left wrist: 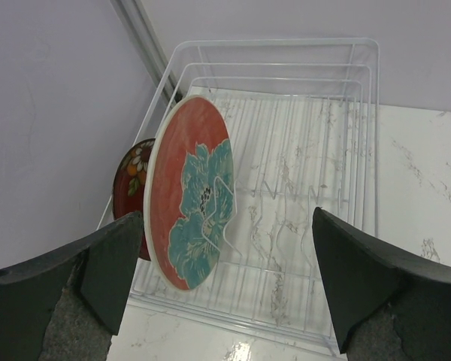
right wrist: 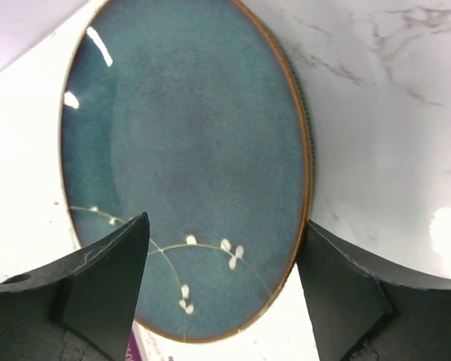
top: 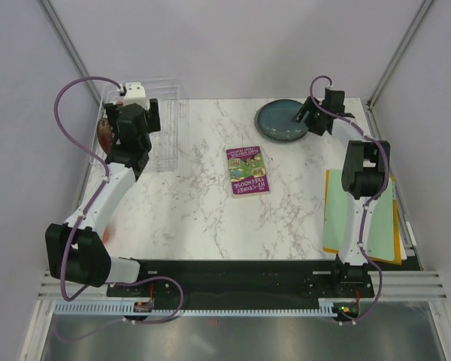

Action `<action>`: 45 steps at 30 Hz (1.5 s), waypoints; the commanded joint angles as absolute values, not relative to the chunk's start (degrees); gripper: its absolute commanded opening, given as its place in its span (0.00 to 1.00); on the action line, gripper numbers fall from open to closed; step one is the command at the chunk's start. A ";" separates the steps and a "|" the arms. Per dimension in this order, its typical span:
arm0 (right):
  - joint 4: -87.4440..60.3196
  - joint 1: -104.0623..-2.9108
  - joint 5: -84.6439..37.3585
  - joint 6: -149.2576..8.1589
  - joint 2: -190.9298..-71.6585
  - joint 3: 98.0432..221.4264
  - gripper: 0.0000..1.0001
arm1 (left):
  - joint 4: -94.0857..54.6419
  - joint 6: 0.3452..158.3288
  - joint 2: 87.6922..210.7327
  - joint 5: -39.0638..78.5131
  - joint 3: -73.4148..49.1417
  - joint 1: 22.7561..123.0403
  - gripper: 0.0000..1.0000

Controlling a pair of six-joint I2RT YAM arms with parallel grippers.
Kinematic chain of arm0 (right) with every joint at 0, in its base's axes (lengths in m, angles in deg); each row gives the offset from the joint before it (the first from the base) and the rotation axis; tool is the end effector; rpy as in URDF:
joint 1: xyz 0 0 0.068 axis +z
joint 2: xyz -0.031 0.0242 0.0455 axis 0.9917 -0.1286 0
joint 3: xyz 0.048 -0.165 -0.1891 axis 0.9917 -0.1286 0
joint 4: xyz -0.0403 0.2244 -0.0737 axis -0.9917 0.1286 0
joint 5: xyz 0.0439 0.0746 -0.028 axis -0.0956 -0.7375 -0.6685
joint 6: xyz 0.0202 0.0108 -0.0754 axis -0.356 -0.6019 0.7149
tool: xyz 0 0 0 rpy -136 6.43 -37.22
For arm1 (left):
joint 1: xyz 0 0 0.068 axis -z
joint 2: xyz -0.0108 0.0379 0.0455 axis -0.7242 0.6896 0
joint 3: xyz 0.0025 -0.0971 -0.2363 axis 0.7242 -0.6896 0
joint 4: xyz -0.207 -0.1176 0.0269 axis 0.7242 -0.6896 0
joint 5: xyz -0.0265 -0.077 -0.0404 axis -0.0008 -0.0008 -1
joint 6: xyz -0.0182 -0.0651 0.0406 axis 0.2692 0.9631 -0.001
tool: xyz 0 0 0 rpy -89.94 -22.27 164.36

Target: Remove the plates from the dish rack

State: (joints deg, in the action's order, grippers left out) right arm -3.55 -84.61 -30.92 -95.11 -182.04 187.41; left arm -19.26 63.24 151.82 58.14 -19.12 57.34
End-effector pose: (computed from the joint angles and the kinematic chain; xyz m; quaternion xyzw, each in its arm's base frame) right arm 0.5158 -0.0007 0.1559 0.2037 0.8737 0.2214 0.3822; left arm 0.3290 -0.0289 0.3399 -0.0656 0.7568 0.1647 0.6291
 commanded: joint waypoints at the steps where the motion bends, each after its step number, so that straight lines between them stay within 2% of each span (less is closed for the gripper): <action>1: 8.76 -84.63 -21.39 -85.89 -178.19 192.81 0.85 | -19.28 61.52 153.25 61.73 -17.16 56.51 1.00; 9: 10.80 -84.63 -16.44 -81.58 -172.39 188.35 0.88 | -21.03 63.09 158.71 60.95 -13.56 52.12 1.00; 19: 3.51 -82.97 -18.81 -81.23 -153.77 168.94 0.90 | -19.90 65.21 165.12 57.52 -11.27 47.10 1.00; 25: 2.45 -83.05 -19.60 -80.87 -150.24 164.44 0.90 | -17.70 63.72 170.83 59.45 -8.90 46.49 0.95; 27: 2.45 -83.05 -19.87 -80.87 -149.62 163.91 0.90 | -16.73 63.71 171.89 60.06 -8.55 46.49 0.86; 31: 2.10 -83.05 -20.83 -81.05 -148.65 163.29 0.88 | -15.76 63.89 174.09 62.61 -7.93 44.92 0.81; 34: 2.10 -81.56 -21.10 -80.96 -148.21 162.77 0.84 | -15.23 63.72 174.79 62.70 -8.02 44.64 0.64; 35: 1.93 -81.56 -21.10 -80.96 -148.21 162.68 0.83 | -14.89 63.63 174.79 63.14 -8.10 44.64 0.54; 37: 1.84 -81.47 -21.45 -81.05 -147.86 162.15 0.77 | -14.62 63.63 174.53 63.67 -8.45 44.55 0.45; 39: 1.66 -81.38 -21.54 -80.96 -147.68 161.80 0.74 | -14.09 62.84 174.35 64.02 -8.46 44.46 0.31; 40: 1.58 -81.30 -21.54 -80.96 -147.60 161.36 0.73 | -14.09 62.66 174.44 64.54 -7.93 44.38 0.03; 45: 1.31 -80.77 -21.45 -81.05 -147.42 160.21 0.71 | -14.09 61.17 174.53 67.27 -6.44 44.46 0.02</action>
State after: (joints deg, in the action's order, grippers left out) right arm 2.99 -81.23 -20.95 -81.47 -149.89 161.24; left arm -19.10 58.81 174.38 61.15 -9.89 45.86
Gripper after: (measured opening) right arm 0.718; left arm 0.113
